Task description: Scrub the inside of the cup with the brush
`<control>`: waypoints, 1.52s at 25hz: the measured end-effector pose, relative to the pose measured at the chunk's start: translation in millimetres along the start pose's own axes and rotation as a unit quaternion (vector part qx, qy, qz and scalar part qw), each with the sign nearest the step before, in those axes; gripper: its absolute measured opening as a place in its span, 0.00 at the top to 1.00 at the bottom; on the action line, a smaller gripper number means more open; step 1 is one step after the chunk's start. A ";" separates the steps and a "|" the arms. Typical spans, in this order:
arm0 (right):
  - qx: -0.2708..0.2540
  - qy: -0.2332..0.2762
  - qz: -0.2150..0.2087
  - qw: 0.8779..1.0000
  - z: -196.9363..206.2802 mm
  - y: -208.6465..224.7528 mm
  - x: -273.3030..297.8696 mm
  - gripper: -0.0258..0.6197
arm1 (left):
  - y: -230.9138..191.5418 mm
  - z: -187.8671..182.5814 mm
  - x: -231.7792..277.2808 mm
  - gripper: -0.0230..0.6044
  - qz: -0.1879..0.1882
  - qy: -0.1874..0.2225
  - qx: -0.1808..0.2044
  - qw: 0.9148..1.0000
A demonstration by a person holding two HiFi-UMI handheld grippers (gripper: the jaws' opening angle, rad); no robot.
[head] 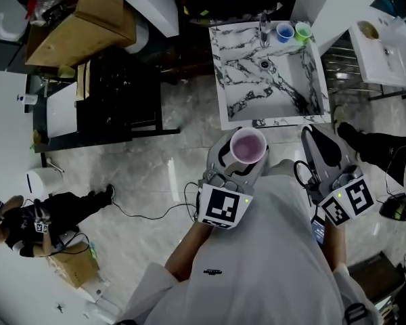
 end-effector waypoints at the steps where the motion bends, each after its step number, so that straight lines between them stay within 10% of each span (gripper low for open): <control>1: 0.000 -0.002 0.001 1.000 -0.8 -0.7 3.4 0.92 | -2.8 0.7 0.9 0.50 0.002 0.000 0.000 1.000; 28: -0.019 -0.036 -0.133 0.990 -77.2 42.8 105.1 0.92 | -64.8 -6.8 82.6 0.50 -0.095 -0.048 -0.017 0.994; 38: 0.043 -0.016 -0.246 0.968 -126.9 38.2 113.7 0.92 | -85.4 -2.2 135.7 0.50 -0.088 -0.075 0.006 0.993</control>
Point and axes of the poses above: the fingertips, and each gripper's own axes: x forward along the fingers, y to its right, z out of its underside, the point moved 2 cm from there along -x, backward along the fingers, and after that the axes turned 15 degrees about x, right-handed, at the moved point
